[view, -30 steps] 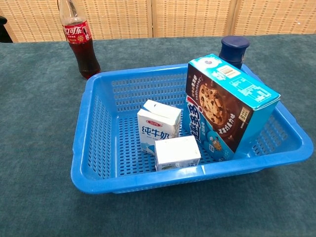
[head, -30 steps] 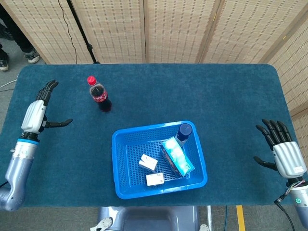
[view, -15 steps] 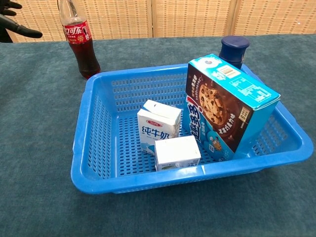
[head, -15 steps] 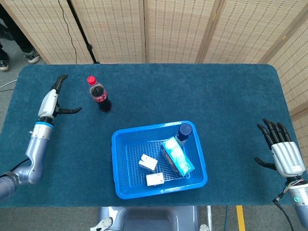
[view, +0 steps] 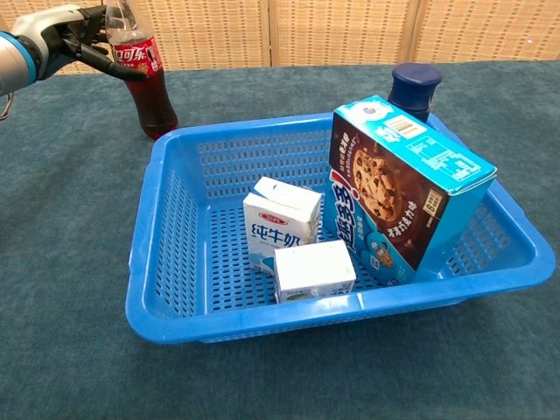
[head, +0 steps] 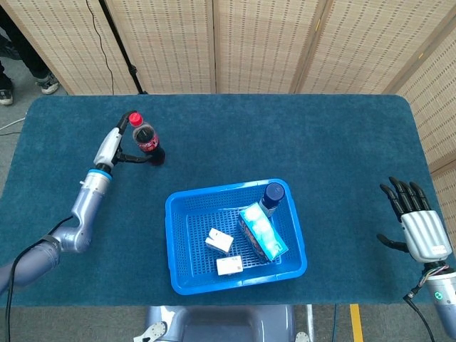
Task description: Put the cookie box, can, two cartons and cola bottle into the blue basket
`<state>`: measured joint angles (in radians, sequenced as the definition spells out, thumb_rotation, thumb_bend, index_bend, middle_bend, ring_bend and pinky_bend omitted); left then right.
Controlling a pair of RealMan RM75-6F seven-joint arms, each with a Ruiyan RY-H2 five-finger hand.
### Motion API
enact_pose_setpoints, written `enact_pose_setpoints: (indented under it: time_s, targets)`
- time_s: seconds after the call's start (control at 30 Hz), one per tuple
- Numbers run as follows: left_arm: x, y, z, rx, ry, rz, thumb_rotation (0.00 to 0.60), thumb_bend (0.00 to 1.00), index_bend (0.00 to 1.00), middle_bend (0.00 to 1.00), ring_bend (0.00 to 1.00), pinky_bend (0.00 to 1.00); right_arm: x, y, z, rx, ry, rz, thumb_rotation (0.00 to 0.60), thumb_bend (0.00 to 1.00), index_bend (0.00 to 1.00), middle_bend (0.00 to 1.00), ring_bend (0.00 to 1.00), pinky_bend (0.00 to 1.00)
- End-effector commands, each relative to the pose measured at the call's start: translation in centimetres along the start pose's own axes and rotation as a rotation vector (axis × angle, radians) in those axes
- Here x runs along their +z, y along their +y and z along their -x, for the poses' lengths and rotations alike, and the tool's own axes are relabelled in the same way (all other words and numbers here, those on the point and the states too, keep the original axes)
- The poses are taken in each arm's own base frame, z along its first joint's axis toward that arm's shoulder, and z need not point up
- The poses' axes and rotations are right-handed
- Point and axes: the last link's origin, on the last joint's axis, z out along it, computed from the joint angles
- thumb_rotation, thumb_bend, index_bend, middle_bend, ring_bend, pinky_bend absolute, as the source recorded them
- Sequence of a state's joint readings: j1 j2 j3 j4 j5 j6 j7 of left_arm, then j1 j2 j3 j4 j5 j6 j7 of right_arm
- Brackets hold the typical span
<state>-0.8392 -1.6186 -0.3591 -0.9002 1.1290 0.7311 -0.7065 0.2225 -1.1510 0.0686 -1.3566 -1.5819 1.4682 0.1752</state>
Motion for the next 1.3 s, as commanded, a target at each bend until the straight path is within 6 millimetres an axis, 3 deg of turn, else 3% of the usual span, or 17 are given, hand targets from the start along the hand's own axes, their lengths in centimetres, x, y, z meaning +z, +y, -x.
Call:
enact_pose_setpoints:
  time_s: [0.03,0.1,0.17,0.23,0.4,0.6,0.73,1.03,1.3]
  targets:
    - [0.6,0.2,1.5,0.006,-0.037,-0.002,0.600,0.19,0.00,0.00,0.00,0.03,0.1,0.1,0.1,0.005,-0.004,0.004,0.600,0.00,0.04,0.00,0.00,0.00]
    - [0.9,0.5,2.1,-0.017,-0.033,0.005,0.600,0.33,0.00,0.02,0.02,0.11,0.2,0.1,0.1,0.007,-0.007,0.008,0.600,0.00,0.04,0.00,0.00,0.00]
    - [1.1,0.6,2.4,-0.039,-0.013,0.012,0.600,0.42,0.06,0.11,0.09,0.21,0.2,0.2,0.1,0.009,-0.009,0.010,0.600,0.00,0.04,0.00,0.00,0.00]
    - [1.3,0.5,2.7,-0.041,0.008,0.018,0.600,0.49,0.18,0.23,0.19,0.29,0.1,0.2,0.1,0.010,-0.008,0.010,0.600,0.00,0.04,0.00,0.00,0.00]
    - [1.4,0.5,3.0,-0.045,0.025,0.024,0.600,0.50,0.28,0.30,0.26,0.35,0.1,0.3,0.0,0.016,-0.004,0.011,0.600,0.00,0.04,0.00,0.00,0.00]
    - [0.9,1.0,2.3,-0.077,0.039,0.061,0.600,0.50,0.29,0.30,0.26,0.36,0.1,0.3,0.0,0.017,-0.004,0.007,0.600,0.00,0.04,0.00,0.00,0.00]
    - [-0.1,2.3,1.6,-0.117,0.032,0.134,0.600,0.50,0.29,0.30,0.26,0.36,0.1,0.3,0.0,0.012,-0.003,0.008,0.600,0.00,0.04,0.00,0.00,0.00]
    - [-5.2,8.3,0.4,-0.176,-0.044,0.385,0.600,0.50,0.30,0.31,0.27,0.36,0.0,0.0,0.1,0.009,-0.006,0.006,0.600,0.00,0.04,0.00,0.00,0.00]
    - [-10.7,12.1,2.0,-0.249,-0.213,0.488,0.600,0.50,0.31,0.31,0.27,0.36,-0.1,-0.1,0.0,0.007,-0.006,0.010,0.600,0.00,0.04,0.00,0.00,0.00]
